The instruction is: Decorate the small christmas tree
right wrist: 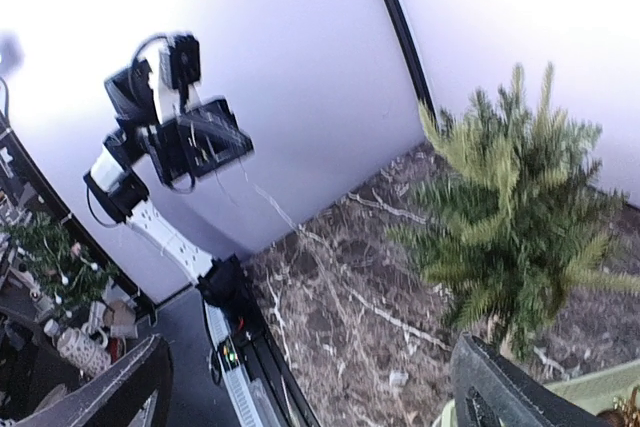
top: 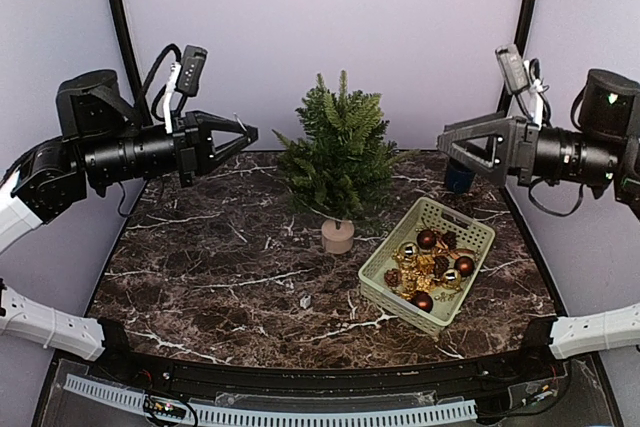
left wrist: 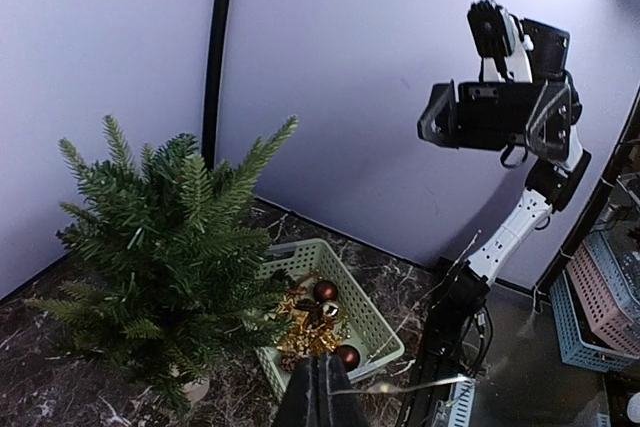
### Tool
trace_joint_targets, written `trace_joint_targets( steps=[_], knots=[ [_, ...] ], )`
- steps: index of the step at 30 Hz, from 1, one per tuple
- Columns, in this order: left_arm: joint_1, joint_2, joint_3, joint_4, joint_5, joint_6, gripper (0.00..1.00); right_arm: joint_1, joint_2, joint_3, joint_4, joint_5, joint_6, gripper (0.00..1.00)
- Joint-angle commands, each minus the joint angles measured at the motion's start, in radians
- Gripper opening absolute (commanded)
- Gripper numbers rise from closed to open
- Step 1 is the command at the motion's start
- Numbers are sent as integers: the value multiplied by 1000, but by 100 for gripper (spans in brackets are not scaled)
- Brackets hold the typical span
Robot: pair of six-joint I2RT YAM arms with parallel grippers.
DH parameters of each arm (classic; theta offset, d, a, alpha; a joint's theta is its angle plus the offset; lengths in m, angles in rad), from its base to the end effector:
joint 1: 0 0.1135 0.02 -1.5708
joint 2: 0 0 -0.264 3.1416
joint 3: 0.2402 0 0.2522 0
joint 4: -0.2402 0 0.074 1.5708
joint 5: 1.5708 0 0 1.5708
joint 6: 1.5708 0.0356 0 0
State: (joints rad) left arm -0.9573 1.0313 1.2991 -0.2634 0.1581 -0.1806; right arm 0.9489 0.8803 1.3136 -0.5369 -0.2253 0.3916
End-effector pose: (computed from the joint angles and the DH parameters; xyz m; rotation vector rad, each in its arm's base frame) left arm 0.1186 -0.1781 0.4632 0.7482 1.4812 -1.0056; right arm 0.0851 0.1323 0.4631 -0.6749 1.6885 1.1733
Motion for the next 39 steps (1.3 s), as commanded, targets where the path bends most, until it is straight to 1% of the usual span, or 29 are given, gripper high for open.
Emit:
trace_joint_targets(
  steps=[1,3,5,10,19,29,34,39],
  knots=[
    [3,46,57,23,195,35,0,4,175,215,-160,5,-144,94],
    [3,65,67,35,236,31,0,4,259,293,-225,-9,-174,89],
    [3,78,68,53,266,28,0,6,321,324,-239,-56,-182,85],
    [2,109,78,75,304,29,0,39,396,285,-146,-149,-189,81],
    [3,153,102,89,359,30,0,79,447,194,57,-255,-150,68],
    [3,179,111,105,384,19,0,107,516,195,142,-306,-136,57],
    [3,183,110,110,390,14,0,116,539,188,167,-315,-127,50],
    [3,182,107,117,392,12,0,119,556,184,183,-323,-123,40]
  ],
)
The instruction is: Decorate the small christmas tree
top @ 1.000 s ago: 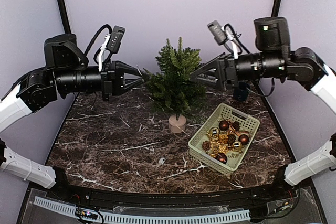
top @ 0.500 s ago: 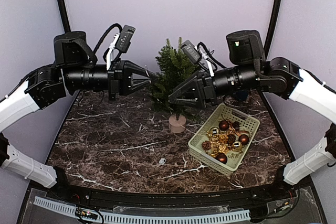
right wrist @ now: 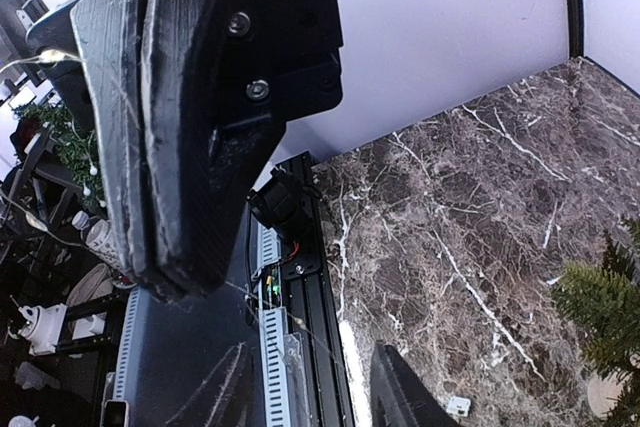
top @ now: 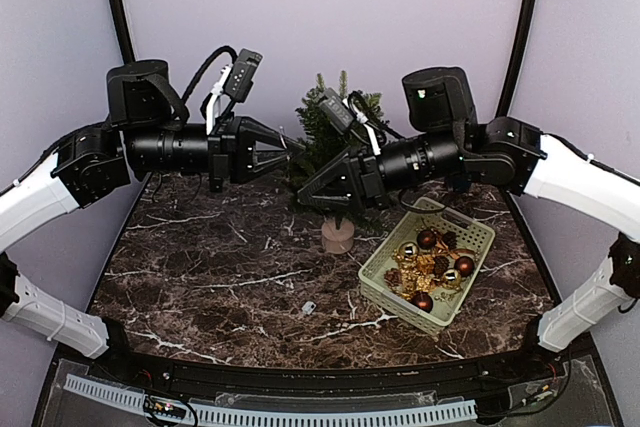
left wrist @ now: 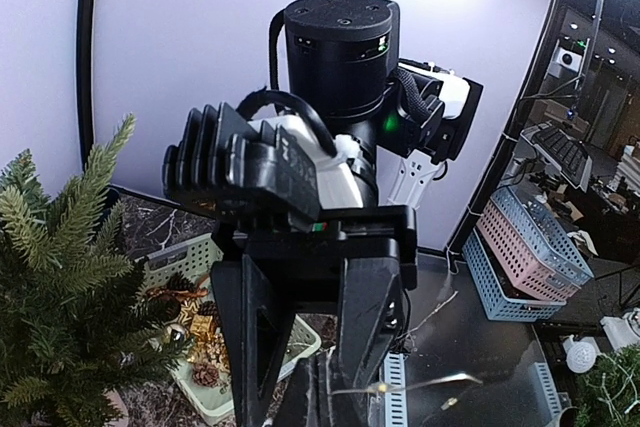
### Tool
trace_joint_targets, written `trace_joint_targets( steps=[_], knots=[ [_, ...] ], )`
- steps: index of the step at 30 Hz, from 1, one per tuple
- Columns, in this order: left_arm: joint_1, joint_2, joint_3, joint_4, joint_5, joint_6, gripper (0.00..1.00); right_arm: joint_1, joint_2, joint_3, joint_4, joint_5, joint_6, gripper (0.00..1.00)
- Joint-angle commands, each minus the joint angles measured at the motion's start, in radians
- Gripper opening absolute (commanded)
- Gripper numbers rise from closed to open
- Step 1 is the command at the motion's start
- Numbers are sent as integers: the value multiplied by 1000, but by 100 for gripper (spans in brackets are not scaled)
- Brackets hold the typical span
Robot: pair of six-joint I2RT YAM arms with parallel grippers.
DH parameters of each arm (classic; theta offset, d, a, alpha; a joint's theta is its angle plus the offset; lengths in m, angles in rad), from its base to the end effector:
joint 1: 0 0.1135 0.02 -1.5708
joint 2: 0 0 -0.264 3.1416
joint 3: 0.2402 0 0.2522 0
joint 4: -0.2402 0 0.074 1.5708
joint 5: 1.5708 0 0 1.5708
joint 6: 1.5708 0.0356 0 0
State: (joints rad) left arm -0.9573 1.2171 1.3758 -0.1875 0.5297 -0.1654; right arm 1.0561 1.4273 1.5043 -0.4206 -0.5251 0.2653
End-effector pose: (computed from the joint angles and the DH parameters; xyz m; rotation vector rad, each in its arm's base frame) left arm 0.1382 -0.2276 0.4561 1.0669 1.3930 -1.2672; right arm 0.1423 0.2878 0.4181 -1.1682 1.7736 1.3447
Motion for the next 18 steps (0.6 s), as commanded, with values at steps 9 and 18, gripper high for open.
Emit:
trace_joint_targets(
  steps=[9,18],
  knots=[
    [2,-4,5,57,-5,-5,0,17,11,-4,125,-42,28,6],
    [3,-94,-133,100,-125,-5,78,18,-174,-36,172,220,53,0]
  ],
)
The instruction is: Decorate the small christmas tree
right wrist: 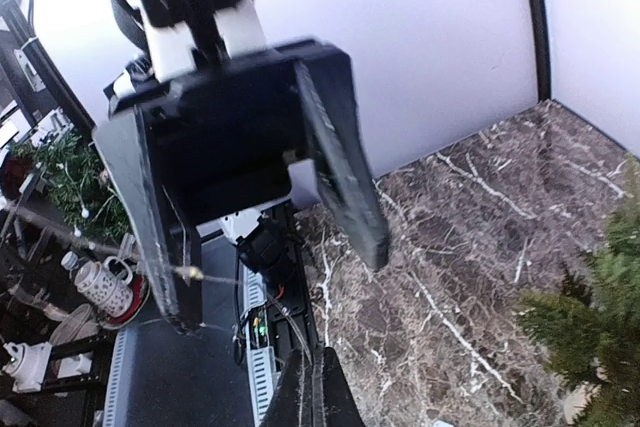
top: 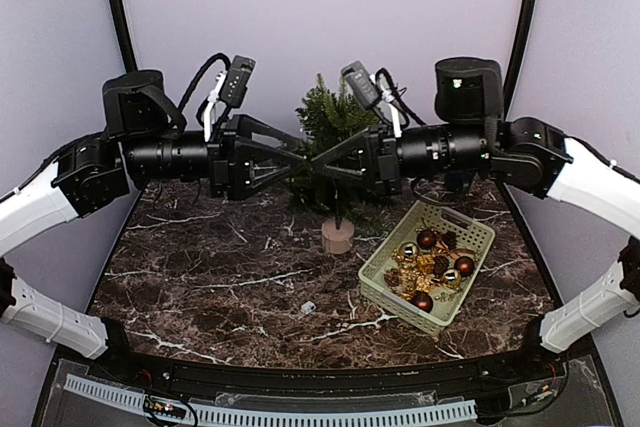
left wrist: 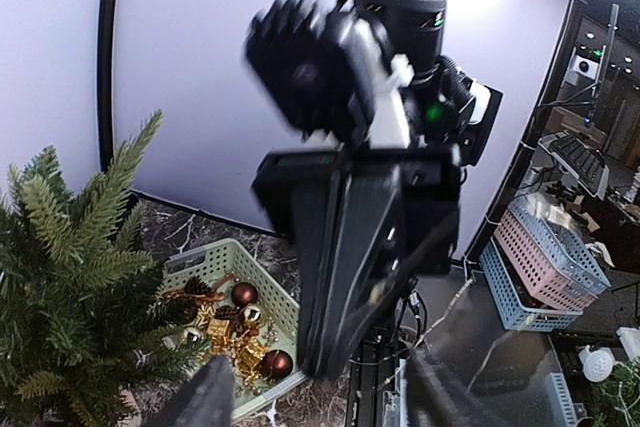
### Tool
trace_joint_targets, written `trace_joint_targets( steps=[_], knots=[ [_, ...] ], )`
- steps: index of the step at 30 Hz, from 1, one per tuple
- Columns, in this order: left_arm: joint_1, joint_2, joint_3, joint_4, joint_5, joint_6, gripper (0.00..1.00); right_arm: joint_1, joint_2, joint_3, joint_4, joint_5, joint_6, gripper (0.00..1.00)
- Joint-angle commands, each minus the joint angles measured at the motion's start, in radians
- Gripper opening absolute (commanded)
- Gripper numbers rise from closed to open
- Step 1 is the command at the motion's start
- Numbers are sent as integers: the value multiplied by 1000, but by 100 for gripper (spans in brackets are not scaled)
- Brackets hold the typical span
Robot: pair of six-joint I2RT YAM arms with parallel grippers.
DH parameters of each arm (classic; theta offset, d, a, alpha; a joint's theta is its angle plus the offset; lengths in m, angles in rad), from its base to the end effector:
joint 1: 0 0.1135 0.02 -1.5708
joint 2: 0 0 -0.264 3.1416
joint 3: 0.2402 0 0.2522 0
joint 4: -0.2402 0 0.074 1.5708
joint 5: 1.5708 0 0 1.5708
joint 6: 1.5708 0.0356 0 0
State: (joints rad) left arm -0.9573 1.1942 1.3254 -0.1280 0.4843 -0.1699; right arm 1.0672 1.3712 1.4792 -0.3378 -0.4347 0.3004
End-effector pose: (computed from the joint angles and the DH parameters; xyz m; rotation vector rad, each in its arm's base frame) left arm 0.1381 -0.2249 0.4509 1.0192 1.3787 -1.2394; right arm 0.1356 0.2772 0.4341 -1.0563 1.6970 1.3235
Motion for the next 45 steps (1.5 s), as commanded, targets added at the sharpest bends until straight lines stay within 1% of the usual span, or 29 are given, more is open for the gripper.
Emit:
trace_joint_targets(
  steps=[1,2,4,6,9,10,13,17,20,23,26,31,33,35,37,38,39,40,41,42,43,44,45],
  knots=[
    [3,-98,-131,47,-95,3,82,6,-139,-17,91,148,19,0],
    [2,-113,-155,48,-135,4,89,6,-158,-22,92,162,19,0],
    [3,-162,-235,51,-199,8,95,7,-184,-26,76,188,16,0],
    [3,-212,-313,56,-261,9,98,6,-205,-26,59,209,14,0],
    [3,-292,-458,84,-349,5,99,6,-225,-33,49,238,11,0],
    [3,-300,-485,96,-391,-3,99,6,-231,-38,48,249,12,0],
    [3,-296,-621,151,-439,-24,99,6,-248,-53,58,276,16,0],
    [-2,-215,-771,321,-417,-57,93,7,-271,-86,92,302,24,0],
    [-53,-126,-851,489,-447,-36,91,6,-284,-99,110,309,28,0],
    [-101,-31,-869,606,-472,-4,90,6,-291,-107,122,317,30,0],
    [-111,96,-850,653,-470,10,90,6,-294,-110,133,316,33,0],
    [-112,242,-819,722,-525,5,91,6,-304,-122,147,316,39,0],
    [-112,288,-809,744,-525,-7,90,6,-308,-127,149,319,39,0],
    [-112,328,-792,776,-513,-26,86,6,-308,-127,147,323,36,0],
    [-112,363,-777,801,-511,-50,77,5,-310,-126,143,327,35,0],
    [-112,376,-771,804,-514,-58,69,5,-309,-126,142,329,33,0],
    [-112,400,-757,809,-514,-70,65,5,-311,-127,141,332,32,0],
    [-112,410,-751,813,-506,-75,56,6,-312,-127,141,335,32,0],
    [-112,427,-743,824,-500,-86,51,5,-315,-129,140,340,30,0],
    [-112,432,-741,833,-492,-92,41,5,-318,-131,140,345,29,0],
    [-112,440,-741,851,-490,-104,35,4,-321,-132,139,354,30,0],
    [-112,441,-741,860,-491,-110,24,5,-325,-134,138,366,30,0],
    [-112,436,-744,860,-496,-120,18,5,-330,-136,136,384,32,0]
  ],
)
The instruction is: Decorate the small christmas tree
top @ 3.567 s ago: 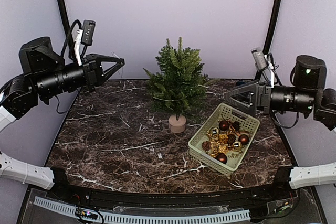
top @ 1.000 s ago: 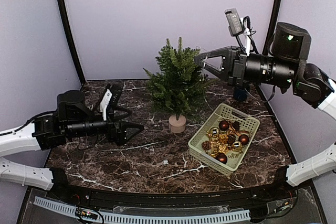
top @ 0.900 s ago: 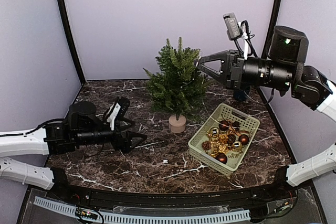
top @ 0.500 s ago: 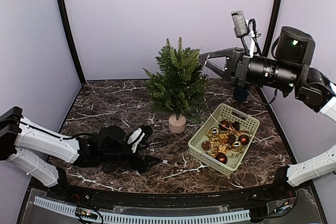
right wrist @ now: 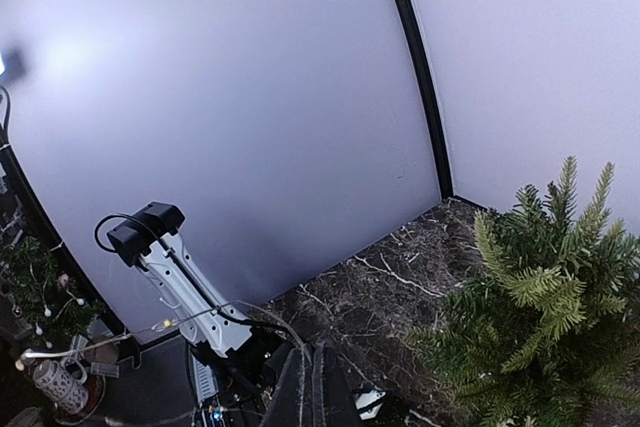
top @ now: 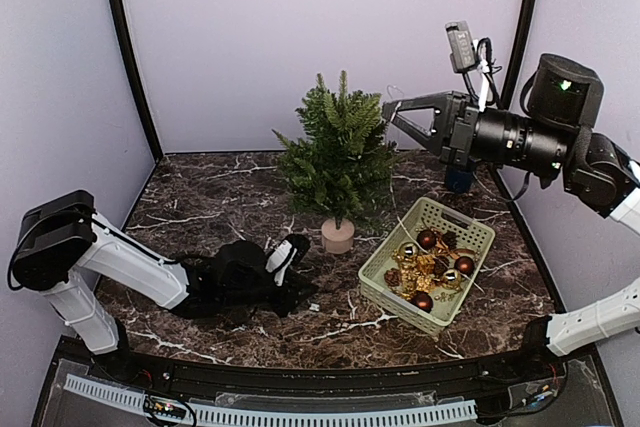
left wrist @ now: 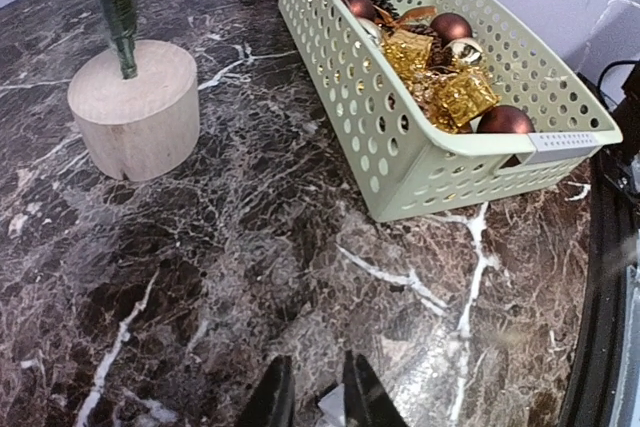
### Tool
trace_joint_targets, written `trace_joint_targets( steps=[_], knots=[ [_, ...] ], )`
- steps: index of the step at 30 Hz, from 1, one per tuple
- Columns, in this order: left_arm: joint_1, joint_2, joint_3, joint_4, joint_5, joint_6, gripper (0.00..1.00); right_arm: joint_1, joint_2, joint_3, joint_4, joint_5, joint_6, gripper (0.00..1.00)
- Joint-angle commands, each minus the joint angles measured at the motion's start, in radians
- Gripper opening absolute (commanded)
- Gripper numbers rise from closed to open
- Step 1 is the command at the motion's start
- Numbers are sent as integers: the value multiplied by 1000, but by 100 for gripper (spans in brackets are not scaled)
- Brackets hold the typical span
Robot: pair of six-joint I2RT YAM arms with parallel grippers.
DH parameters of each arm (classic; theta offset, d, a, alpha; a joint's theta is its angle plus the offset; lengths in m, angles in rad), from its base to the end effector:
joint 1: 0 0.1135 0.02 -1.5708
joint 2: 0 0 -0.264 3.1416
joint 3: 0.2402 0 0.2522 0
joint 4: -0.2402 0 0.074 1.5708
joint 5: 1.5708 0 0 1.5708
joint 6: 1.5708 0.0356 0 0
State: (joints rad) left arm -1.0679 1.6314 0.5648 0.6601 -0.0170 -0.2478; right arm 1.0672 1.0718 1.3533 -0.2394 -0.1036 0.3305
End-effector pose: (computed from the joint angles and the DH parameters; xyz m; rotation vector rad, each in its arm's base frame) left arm 0.1487 -0.2692 0.1482 0.8166 1.9077 -0.8212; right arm 0.1037 0.1959 0.4756 -0.6777 1.5079 1.1732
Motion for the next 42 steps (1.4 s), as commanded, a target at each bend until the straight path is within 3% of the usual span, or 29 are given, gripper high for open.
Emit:
trace_joint_targets(
  steps=[1,3,6,12,19,28,42],
  knots=[
    [-1,-8,15,66,-10,-48,8,5,-38,-12,33,79,4,0],
    [-1,-42,-4,55,-49,-59,1,5,-56,-18,19,150,9,0],
    [-1,-134,-45,25,-104,-63,0,5,-90,-37,10,245,14,0],
    [2,-320,-22,-216,-247,-39,0,2,-173,-85,-5,433,23,0],
    [108,-476,28,-396,-195,20,0,0,-243,-158,-4,472,40,0],
    [261,-436,139,-485,-40,92,0,0,-281,-238,2,485,87,0],
    [298,-288,211,-402,65,196,0,0,-434,-323,-37,429,157,0]
  ],
)
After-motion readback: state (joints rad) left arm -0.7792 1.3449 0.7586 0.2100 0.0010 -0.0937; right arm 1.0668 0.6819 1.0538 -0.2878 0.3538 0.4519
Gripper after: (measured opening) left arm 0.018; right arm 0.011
